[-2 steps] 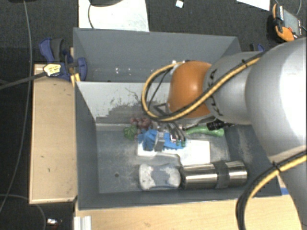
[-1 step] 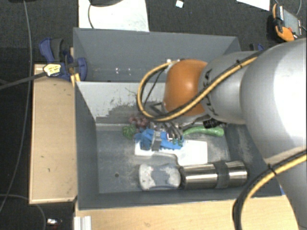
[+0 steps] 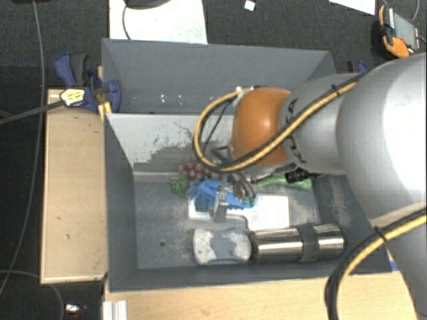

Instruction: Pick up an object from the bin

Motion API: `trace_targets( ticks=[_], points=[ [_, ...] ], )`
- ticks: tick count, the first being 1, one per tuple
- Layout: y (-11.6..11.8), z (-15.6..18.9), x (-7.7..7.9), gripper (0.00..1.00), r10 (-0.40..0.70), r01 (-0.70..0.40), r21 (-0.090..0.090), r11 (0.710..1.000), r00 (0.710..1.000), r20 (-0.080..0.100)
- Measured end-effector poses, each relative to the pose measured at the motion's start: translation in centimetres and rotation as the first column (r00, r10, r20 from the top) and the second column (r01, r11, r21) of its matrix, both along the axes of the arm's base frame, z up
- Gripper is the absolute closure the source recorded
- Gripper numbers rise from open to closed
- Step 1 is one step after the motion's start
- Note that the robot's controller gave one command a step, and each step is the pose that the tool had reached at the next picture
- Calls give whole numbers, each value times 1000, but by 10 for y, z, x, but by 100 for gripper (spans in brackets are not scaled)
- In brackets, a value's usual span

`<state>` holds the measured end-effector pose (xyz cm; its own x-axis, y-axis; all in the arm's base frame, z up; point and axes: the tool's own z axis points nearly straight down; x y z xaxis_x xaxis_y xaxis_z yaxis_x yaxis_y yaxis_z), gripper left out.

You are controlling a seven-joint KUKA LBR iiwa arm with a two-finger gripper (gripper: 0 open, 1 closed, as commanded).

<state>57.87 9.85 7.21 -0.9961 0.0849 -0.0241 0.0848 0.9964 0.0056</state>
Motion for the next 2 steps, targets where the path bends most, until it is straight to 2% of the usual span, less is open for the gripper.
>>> trace_targets(
  ticks=[1, 2],
  points=[
    [0, 0, 0, 0, 0, 0, 0, 1000, 1000, 1],
    [-17, 4, 7, 100, 5, -5, 4, 1000, 1000, 11]
  ],
)
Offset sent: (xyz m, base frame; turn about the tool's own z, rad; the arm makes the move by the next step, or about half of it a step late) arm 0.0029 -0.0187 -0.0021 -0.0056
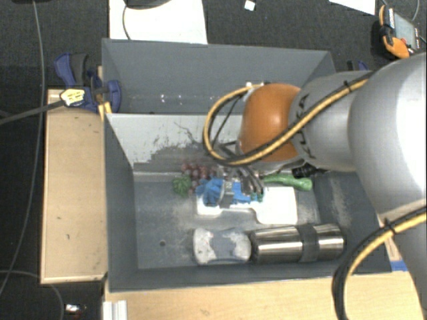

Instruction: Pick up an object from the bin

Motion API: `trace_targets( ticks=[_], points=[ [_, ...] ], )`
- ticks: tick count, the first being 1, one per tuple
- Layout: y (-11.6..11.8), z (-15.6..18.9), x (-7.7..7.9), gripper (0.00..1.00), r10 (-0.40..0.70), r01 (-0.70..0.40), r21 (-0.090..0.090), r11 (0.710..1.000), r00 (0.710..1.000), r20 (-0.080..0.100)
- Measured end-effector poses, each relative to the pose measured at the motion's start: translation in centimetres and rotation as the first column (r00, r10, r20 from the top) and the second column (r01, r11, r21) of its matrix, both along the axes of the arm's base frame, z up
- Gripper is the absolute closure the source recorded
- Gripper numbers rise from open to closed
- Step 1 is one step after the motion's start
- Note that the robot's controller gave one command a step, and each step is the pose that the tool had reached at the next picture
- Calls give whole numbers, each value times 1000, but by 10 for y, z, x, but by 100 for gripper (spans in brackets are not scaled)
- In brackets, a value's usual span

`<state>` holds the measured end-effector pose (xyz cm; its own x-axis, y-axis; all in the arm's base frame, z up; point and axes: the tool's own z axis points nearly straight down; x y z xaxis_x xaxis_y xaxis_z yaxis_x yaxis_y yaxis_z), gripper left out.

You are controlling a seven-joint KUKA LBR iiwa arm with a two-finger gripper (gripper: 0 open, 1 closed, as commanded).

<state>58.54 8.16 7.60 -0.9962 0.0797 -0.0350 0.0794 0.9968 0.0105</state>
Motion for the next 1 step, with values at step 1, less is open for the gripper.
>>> trace_targets(
  ticks=[1],
  points=[
    [0, 0, 0, 100, 0, 0, 0, 1000, 1000, 0]
  ],
)
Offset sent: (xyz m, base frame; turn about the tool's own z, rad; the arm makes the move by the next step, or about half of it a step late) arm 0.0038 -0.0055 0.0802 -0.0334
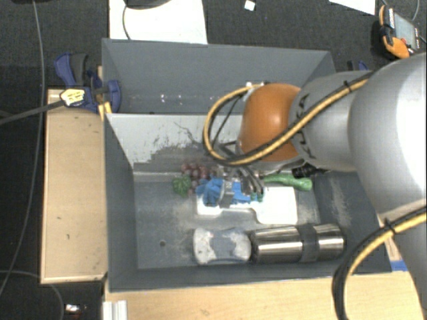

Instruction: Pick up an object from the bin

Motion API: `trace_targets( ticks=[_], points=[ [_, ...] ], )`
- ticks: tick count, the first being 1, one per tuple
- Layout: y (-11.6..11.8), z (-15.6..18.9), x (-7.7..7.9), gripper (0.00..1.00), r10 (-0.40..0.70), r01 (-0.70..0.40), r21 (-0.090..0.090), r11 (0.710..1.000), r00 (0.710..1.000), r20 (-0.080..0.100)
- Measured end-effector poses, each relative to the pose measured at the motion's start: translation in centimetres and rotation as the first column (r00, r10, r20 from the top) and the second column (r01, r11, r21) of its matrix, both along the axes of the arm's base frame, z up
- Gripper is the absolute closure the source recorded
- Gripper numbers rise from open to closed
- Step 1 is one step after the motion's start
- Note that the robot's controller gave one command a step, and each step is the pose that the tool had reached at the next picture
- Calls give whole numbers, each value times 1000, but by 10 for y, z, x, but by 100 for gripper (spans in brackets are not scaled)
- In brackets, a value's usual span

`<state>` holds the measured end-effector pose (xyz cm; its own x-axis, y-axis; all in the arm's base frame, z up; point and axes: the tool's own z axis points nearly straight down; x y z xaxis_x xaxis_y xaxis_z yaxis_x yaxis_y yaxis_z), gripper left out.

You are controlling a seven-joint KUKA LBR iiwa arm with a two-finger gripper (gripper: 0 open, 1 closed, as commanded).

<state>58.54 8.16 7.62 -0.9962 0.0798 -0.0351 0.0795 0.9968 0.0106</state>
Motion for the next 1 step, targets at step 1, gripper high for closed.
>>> trace_targets(
  ticks=[1],
  points=[
    [-2, 20, -2, 100, 10, -10, -2, 1000, 1000, -8]
  ],
)
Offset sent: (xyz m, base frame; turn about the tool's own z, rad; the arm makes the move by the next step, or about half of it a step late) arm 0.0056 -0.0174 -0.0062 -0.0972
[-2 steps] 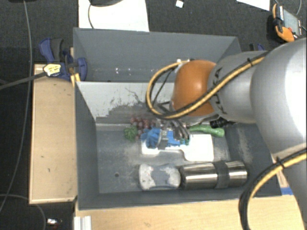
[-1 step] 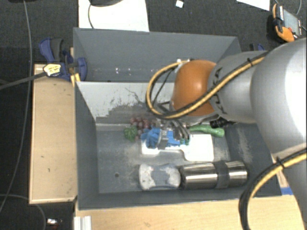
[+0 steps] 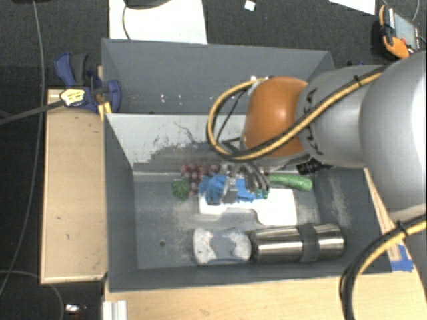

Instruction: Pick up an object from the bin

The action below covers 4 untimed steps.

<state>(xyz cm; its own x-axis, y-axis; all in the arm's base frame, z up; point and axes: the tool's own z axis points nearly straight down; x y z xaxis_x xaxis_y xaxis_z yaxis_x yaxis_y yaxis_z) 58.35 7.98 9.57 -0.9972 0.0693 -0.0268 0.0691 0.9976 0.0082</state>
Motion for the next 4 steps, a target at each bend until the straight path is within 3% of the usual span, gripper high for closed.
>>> trace_targets(
  ticks=[2, 3, 4],
  points=[
    [-6, 8, 3, 100, 42, -42, -2, 999, 999, 2],
    [-11, 35, 4, 100, 127, -127, -4, 992, 992, 8],
    [-4, 21, 3, 100, 60, -60, -1, 998, 998, 3]
  ],
)
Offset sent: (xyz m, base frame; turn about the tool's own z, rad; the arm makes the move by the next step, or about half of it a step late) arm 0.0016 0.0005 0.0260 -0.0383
